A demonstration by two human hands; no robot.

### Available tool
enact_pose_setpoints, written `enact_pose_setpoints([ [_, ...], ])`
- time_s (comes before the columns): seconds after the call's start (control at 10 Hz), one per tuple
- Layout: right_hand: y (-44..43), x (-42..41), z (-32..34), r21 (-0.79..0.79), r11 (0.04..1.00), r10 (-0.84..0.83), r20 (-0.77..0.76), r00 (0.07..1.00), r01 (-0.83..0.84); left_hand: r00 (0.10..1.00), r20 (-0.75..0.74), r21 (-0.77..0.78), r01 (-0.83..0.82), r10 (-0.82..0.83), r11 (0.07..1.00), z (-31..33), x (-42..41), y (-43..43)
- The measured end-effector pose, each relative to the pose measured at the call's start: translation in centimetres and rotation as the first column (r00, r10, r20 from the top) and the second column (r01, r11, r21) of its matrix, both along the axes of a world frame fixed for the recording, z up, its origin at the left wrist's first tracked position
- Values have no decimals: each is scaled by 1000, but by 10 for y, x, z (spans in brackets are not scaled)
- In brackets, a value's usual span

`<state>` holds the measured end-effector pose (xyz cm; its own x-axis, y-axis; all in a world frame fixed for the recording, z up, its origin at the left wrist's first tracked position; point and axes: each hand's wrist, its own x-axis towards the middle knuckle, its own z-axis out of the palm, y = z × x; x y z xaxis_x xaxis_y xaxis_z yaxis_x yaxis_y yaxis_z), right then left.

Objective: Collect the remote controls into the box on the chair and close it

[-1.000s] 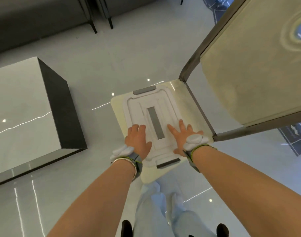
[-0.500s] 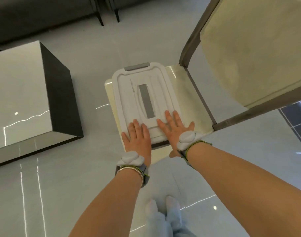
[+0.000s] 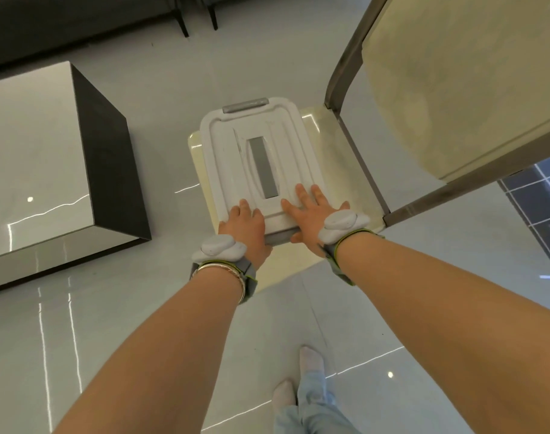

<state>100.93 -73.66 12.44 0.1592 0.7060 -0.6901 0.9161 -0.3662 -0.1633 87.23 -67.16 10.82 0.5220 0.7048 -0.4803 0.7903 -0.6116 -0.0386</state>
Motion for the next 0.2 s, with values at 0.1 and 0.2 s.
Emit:
enact_pose_setpoints([
  [0.1,-1,0,4,12,1000,23,59,998,-23,1000,-1,-41,-3,3,999,11,2,1],
  [0.2,-9,-11,9,56,998,0,125,992,-7,998,0,-73,-63,63,995,31,9,-12],
])
